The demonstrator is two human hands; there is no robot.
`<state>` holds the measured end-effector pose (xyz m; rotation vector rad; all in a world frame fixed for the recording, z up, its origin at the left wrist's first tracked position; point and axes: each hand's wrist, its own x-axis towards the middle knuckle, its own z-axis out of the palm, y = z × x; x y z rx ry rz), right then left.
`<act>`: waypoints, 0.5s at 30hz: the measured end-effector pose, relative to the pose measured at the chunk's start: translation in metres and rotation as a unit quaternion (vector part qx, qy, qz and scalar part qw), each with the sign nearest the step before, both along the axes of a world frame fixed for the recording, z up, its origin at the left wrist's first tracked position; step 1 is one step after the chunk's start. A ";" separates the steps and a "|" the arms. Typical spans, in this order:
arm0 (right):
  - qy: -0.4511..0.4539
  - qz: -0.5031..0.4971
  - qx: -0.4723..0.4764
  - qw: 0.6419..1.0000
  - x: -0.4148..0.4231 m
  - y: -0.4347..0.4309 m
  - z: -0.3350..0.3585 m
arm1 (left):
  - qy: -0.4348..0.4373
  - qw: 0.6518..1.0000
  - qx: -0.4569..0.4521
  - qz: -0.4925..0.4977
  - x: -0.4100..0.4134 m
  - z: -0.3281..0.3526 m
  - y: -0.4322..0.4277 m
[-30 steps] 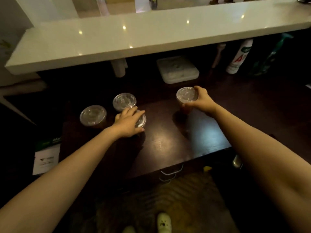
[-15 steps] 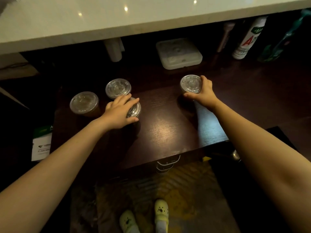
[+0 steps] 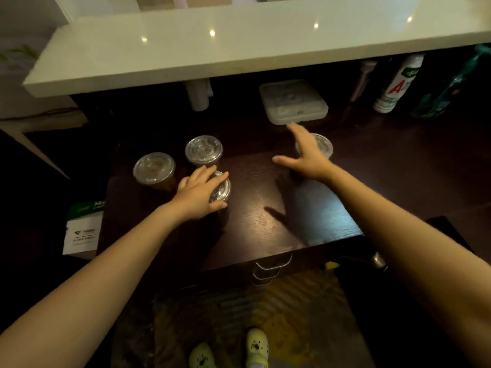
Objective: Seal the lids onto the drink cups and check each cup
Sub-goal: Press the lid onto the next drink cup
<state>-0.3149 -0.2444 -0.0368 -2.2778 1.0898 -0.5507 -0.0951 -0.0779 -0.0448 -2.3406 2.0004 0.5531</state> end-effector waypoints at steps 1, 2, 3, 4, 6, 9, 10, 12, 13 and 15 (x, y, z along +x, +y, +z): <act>0.002 0.034 0.005 0.999 0.010 0.013 -0.001 | 0.002 1.000 0.002 0.001 0.001 0.001 0.006; 0.008 0.066 0.012 0.998 0.021 0.026 -0.003 | 0.003 1.000 0.004 0.002 0.003 0.001 0.013; 0.017 0.093 0.021 0.995 0.031 0.039 -0.005 | 0.004 1.000 0.005 0.003 0.005 0.002 0.020; 0.028 0.116 0.034 0.992 0.041 0.053 -0.006 | 0.004 1.000 0.004 0.005 0.008 0.003 0.028; 0.068 0.159 0.071 0.982 0.059 0.080 -0.006 | 0.008 1.000 0.001 0.011 0.014 0.003 0.044; 0.148 0.219 0.138 0.955 0.086 0.112 -0.007 | 0.013 1.000 0.002 0.025 0.025 0.003 0.070; 0.166 0.232 0.158 0.945 0.094 0.121 -0.005 | 0.016 0.999 0.005 0.029 0.029 0.004 0.079; 0.185 0.248 0.196 0.930 0.109 0.133 0.000 | 0.026 0.999 0.007 0.034 0.038 0.005 0.094; 0.195 0.255 0.210 0.924 0.117 0.138 0.003 | 0.037 0.999 0.008 0.037 0.042 0.007 0.101; 0.219 0.268 0.219 0.912 0.131 0.146 0.010 | 0.066 0.997 0.003 0.047 0.051 0.009 0.114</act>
